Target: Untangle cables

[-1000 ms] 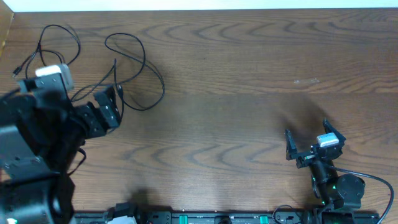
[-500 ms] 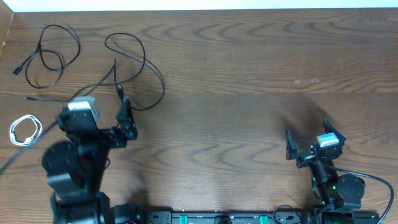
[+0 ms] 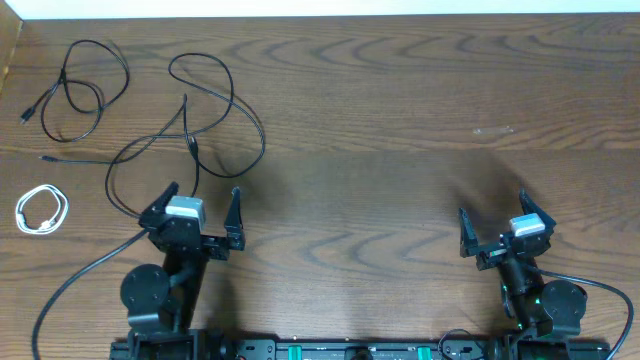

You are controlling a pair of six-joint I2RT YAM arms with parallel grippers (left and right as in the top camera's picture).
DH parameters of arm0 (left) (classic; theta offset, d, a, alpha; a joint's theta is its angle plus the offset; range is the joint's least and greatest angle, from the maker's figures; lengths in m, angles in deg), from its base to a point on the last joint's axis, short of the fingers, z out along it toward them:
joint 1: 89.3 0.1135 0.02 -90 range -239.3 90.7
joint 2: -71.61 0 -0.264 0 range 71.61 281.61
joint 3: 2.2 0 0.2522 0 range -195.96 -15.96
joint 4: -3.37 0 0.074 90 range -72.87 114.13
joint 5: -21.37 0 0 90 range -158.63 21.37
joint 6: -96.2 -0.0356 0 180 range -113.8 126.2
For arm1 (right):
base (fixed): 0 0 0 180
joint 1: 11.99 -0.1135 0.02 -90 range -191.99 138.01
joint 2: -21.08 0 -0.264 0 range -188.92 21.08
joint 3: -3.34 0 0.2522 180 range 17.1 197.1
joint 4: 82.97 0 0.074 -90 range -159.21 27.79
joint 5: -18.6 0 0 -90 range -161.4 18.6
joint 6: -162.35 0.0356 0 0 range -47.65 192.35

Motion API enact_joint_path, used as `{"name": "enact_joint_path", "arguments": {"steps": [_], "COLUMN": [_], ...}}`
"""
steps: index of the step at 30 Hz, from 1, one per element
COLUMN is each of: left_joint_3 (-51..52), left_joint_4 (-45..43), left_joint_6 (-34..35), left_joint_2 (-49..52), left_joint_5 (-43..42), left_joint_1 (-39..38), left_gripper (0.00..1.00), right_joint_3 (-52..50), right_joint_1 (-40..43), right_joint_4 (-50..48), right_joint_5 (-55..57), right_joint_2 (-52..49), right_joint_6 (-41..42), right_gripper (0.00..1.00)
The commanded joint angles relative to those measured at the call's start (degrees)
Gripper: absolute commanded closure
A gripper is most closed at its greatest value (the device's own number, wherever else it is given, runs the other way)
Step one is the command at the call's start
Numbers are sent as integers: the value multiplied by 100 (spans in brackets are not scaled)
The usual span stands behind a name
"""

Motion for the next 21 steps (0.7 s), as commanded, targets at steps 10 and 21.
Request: {"name": "enact_joint_path", "arguments": {"steps": [10, 21], "left_joint_3": [1250, 1882], "left_joint_4": [-236, -470], "left_joint_6": [-129, -129], "left_joint_2": [-1211, -1408], "left_joint_5": [275, 319], "left_joint_1": [-26, -26], "left_gripper": [2, 2], "right_joint_3": [-9, -9], "right_joint_1": [-33, -33], "right_joint_4": [15, 15], "right_joint_5": [-31, -31], "right_joint_2": [39, 37], "right_joint_6": [59, 59], "right_gripper": [1, 1]}}
